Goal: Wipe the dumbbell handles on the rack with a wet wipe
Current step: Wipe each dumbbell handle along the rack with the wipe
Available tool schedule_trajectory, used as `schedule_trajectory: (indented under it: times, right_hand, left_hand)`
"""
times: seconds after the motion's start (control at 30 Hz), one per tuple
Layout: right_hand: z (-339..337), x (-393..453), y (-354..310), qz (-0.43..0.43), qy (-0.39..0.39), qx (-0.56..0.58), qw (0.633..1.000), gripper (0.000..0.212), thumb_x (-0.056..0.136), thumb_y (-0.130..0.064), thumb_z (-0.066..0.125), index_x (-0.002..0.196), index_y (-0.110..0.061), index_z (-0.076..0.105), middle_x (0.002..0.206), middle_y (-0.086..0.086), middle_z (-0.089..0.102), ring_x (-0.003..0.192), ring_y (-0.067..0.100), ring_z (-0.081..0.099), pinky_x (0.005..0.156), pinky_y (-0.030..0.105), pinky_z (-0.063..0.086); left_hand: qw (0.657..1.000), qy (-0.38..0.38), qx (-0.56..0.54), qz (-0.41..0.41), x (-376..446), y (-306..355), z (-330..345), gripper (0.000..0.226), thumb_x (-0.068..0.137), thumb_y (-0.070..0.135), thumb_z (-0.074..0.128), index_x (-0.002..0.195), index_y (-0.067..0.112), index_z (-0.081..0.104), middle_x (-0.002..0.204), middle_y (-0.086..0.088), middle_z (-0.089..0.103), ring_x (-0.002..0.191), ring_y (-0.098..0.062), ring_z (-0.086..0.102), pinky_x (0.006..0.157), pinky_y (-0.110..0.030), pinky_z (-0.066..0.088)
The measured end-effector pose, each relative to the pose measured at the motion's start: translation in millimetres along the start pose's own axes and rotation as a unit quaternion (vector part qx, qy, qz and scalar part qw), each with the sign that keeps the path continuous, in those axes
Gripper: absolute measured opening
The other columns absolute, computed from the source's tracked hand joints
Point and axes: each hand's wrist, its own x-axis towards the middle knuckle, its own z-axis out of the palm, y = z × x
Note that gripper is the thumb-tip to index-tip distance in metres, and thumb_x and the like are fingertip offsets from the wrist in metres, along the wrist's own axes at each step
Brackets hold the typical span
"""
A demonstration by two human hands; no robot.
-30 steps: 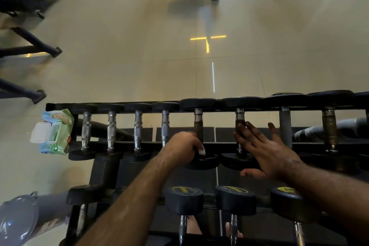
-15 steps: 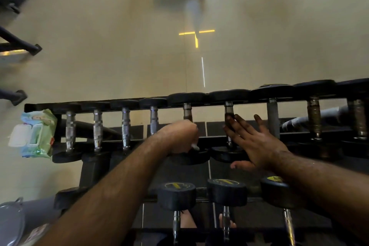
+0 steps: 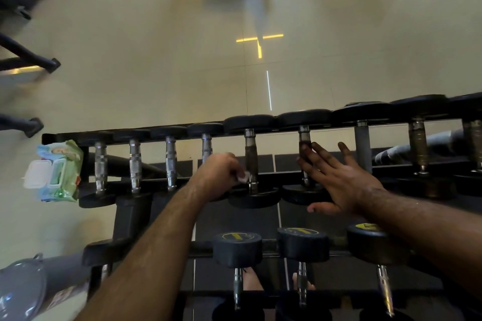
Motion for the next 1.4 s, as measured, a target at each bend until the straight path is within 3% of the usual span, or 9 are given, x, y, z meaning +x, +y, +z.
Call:
schedule_trajectory:
  times: [0.07, 0.17, 0.37, 0.53, 0.7, 0.83, 1.03, 1.2, 1.4]
  right_hand:
    - [-2, 0, 0, 0.001, -0.009, -0.001, 1.0, 0.112, 0.092, -0.095, 0.024, 0.171, -0.016, 0.023, 0.18, 0.014, 0.005, 0.164, 0.037, 0.014, 0.12, 0.077, 0.018]
    - [-1, -1, 0, 0.009, -0.019, 0.006, 1.0, 0.112, 0.092, -0.095, 0.022, 0.172, -0.018, 0.017, 0.18, 0.012, -0.003, 0.166, 0.032, 0.002, 0.121, 0.078, 0.021]
    - [-10, 0, -2, 0.016, -0.079, 0.021, 0.997, 0.113, 0.09, -0.097, 0.011, 0.172, -0.02, 0.002, 0.179, 0.01, -0.013, 0.165, 0.035, -0.003, 0.125, 0.076, 0.011]
    - [-29, 6, -9, 0.037, -0.114, 0.065, 0.991, 0.121, 0.082, -0.102, 0.003, 0.172, -0.021, 0.007, 0.179, 0.012, -0.01, 0.165, 0.034, -0.009, 0.129, 0.069, -0.003]
    - [-60, 57, -96, -0.071, 0.003, 0.07, 0.995, 0.092, 0.091, -0.082, 0.047, 0.156, -0.018, 0.049, 0.158, 0.008, 0.056, 0.142, 0.032, 0.056, 0.118, 0.057, 0.043]
    - [-94, 113, -172, 0.039, -0.145, 0.074, 0.986, 0.063, 0.089, -0.068, 0.066, 0.13, -0.02, 0.065, 0.125, 0.005, 0.066, 0.118, 0.029, 0.06, 0.101, 0.051, 0.049]
    - [-104, 147, -207, 0.129, -0.21, 0.01, 0.969, 0.027, 0.091, -0.037, 0.071, 0.113, -0.022, 0.071, 0.111, 0.006, 0.07, 0.113, 0.031, 0.06, 0.102, 0.053, 0.043]
    - [-89, 142, -210, 0.149, -0.168, 0.037, 0.974, 0.018, 0.098, -0.023, 0.065, 0.115, -0.021, 0.072, 0.117, 0.006, 0.072, 0.126, 0.031, 0.055, 0.11, 0.054, 0.037]
    - [-48, 101, -173, 0.11, -0.007, 0.229, 0.967, 0.04, 0.09, -0.05, 0.078, 0.121, -0.025, 0.073, 0.11, -0.003, 0.077, 0.113, 0.024, 0.056, 0.1, 0.043, 0.046]
  left_hand:
    - [0.996, 0.056, 0.009, -0.07, 7, 4, 4, 0.01, 0.093, 0.016, 0.076, 0.101, 0.022, 0.078, 0.104, 0.006, 0.068, 0.096, -0.011, 0.066, 0.091, -0.03, 0.057]
    - [0.987, -0.081, 0.02, -0.135, 8, 22, 17, 0.016, 0.092, 0.011, 0.075, 0.104, 0.021, 0.076, 0.099, 0.002, 0.069, 0.093, -0.017, 0.069, 0.087, -0.033, 0.06]
    - [0.959, -0.149, -0.23, -0.068, -21, 20, -24, 0.013, 0.096, 0.013, 0.072, 0.103, 0.021, 0.078, 0.107, 0.008, 0.075, 0.098, -0.005, 0.07, 0.089, -0.025, 0.058]
    - [0.917, 0.045, -0.392, -0.063, -53, 27, -40, 0.024, 0.097, 0.003, 0.069, 0.095, 0.026, 0.077, 0.092, 0.005, 0.078, 0.088, -0.006, 0.074, 0.08, -0.024, 0.06]
    - [0.781, 0.214, -0.569, -0.14, -79, 13, -33, 0.03, 0.098, -0.001, 0.061, 0.093, 0.022, 0.078, 0.098, -0.003, 0.079, 0.097, -0.023, 0.075, 0.082, -0.041, 0.061]
    - [0.636, 0.257, -0.694, -0.219, -91, 0, -30, 0.029, 0.1, -0.005, 0.05, 0.103, 0.013, 0.073, 0.102, -0.015, 0.073, 0.095, -0.031, 0.068, 0.078, -0.042, 0.059]
    - [0.519, 0.175, -0.797, -0.256, -104, -19, -19, 0.032, 0.099, 0.002, 0.047, 0.124, -0.007, 0.064, 0.114, -0.024, 0.068, 0.081, -0.024, 0.072, 0.065, -0.029, 0.061]
    - [0.586, 0.161, -0.76, -0.231, -108, -32, -3, 0.042, 0.09, 0.004, 0.075, 0.13, -0.002, 0.066, 0.125, -0.022, 0.072, 0.098, -0.023, 0.073, 0.073, -0.029, 0.06]
    - [0.613, 0.179, -0.733, -0.233, -106, -42, 6, 0.04, 0.082, -0.001, 0.08, 0.121, 0.003, 0.071, 0.116, -0.02, 0.076, 0.106, -0.032, 0.075, 0.079, -0.037, 0.06]
